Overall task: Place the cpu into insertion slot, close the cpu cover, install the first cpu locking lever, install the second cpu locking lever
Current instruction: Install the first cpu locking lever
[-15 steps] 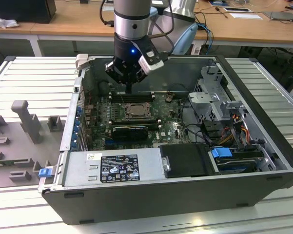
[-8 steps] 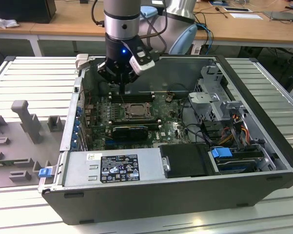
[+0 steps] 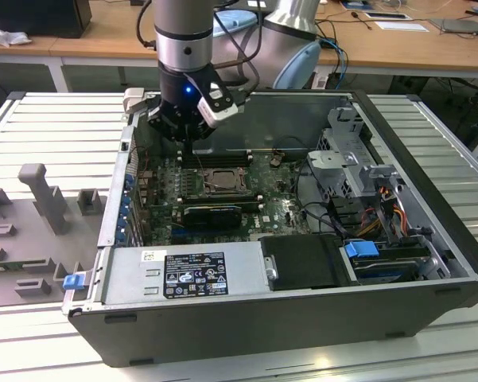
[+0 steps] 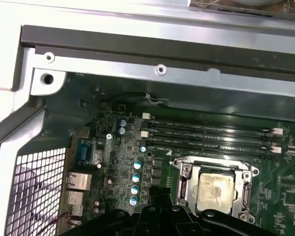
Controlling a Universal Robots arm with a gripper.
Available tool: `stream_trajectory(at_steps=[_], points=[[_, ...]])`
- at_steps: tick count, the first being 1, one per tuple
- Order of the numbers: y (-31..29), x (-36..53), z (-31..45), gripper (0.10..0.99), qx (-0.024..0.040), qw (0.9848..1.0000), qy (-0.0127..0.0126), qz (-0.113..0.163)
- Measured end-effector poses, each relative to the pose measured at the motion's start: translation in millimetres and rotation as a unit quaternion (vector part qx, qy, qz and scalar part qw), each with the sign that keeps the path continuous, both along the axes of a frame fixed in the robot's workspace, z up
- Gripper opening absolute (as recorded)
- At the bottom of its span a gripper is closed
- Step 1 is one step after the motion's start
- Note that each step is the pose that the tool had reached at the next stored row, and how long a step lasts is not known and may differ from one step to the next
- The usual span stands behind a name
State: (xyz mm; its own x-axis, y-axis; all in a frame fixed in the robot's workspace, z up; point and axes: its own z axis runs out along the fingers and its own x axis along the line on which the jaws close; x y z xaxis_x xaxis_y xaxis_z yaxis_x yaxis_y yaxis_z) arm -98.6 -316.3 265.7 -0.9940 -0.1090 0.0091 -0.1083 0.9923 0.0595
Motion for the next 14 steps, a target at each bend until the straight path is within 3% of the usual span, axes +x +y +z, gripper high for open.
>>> stream_trajectory(at_steps=[8, 12, 14], points=[[18.2, -4.2, -1.5, 0.106, 0.0007, 1.0, 0.0, 0.0], [23.8, -4.1, -1.8, 0.106, 0.0007, 1.0, 0.0, 0.0], [26.2, 0.4, -2.0, 0.106, 0.0006, 1.0, 0.0, 0.0]])
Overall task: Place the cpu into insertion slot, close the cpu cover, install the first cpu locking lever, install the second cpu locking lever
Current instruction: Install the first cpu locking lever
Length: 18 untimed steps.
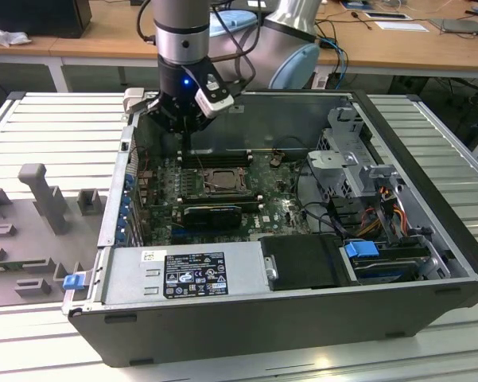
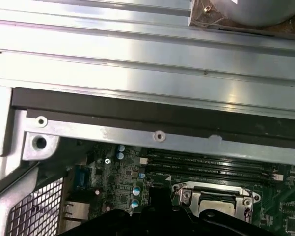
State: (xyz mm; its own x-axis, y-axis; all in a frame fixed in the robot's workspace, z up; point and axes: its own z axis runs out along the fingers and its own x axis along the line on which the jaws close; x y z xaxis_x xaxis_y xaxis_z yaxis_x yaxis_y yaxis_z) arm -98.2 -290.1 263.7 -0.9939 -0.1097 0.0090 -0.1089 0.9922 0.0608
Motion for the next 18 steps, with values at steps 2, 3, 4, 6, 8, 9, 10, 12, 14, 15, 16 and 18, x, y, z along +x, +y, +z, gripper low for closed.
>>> stream_trajectory(at_steps=[2, 3, 4, 6, 8, 9, 10, 12, 14, 15, 16, 18], points=[[0.9, 7.8, -0.1, 0.106, 0.0, 1.0, 0.0, 0.0], [1.0, 10.4, -0.2, 0.106, 0.0, 1.0, 0.0, 0.0], [1.0, 14.7, -0.4, 0.106, -0.0001, 1.0, 0.0, 0.0], [1.0, 22.6, -1.0, 0.106, -0.0002, 1.0, 0.0, 0.0], [1.0, 28.7, -1.7, 0.106, -0.0002, 1.0, 0.0001, 0.0], [1.0, 31.6, -2.2, 0.106, -0.0001, 1.0, 0.0, 0.0], [1.0, 33.8, -2.8, 0.106, -0.0001, 1.0, 0.0, 0.0], [1.1, 35.4, -5.0, 0.106, 0.0001, 1.0, -0.0001, 0.0], [0.9, 35.4, -5.4, 0.106, 0.008, 1.0, -0.0005, 0.0], [0.8, 35.4, -5.5, 0.106, 0.014, 0.9999, -0.0006, 0.0], [0.2, 35.5, -5.9, 0.106, 0.0246, 0.9997, -0.0007, 0.0], [-0.2, 35.8, -8.1, 0.106, 0.0259, 0.9997, -0.0012, -0.003]])
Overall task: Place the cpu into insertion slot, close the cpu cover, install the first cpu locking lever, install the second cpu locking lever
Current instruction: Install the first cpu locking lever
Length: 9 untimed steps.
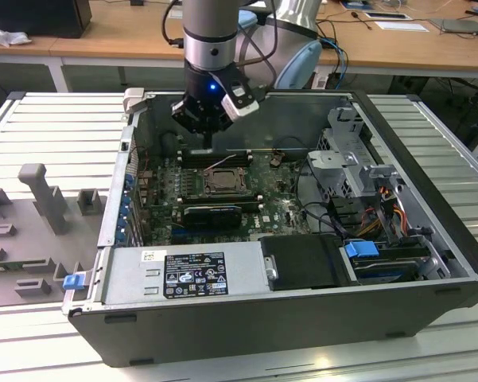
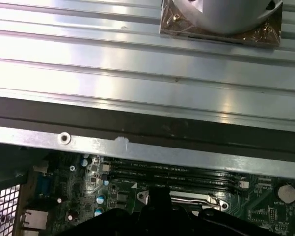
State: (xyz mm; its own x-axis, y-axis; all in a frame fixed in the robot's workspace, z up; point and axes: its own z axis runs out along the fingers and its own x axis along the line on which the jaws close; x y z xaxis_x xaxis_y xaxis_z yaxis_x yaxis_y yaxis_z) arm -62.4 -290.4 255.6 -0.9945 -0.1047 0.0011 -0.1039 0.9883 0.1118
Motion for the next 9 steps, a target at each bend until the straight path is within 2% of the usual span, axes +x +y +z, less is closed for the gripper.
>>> stream_trajectory(at_steps=[4, 9], points=[[-0.1, 1.2, -5.1, 0.106, -0.0001, 1.0, -0.0006, -0.01], [0.2, 7.4, -17.3, 0.106, -0.0001, 1.0, -0.0006, -0.01]])
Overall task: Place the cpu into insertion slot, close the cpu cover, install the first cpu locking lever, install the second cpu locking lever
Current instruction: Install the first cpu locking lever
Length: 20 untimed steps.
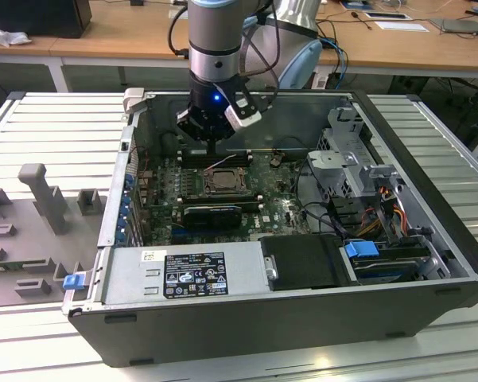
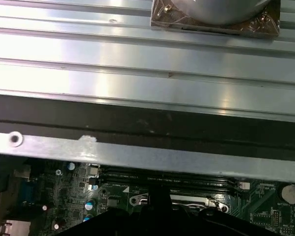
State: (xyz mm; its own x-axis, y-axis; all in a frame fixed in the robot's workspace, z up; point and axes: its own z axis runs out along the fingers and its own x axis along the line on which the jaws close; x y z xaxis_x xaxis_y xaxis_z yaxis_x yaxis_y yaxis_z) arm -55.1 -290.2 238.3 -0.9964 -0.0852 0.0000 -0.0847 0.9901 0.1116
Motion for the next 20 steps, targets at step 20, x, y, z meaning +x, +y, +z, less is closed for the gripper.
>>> stream_trajectory(at_steps=[20], points=[[2.5, 30.2, -13.3, 0.106, 0.0, 1.0, -0.0002, 0.0]])
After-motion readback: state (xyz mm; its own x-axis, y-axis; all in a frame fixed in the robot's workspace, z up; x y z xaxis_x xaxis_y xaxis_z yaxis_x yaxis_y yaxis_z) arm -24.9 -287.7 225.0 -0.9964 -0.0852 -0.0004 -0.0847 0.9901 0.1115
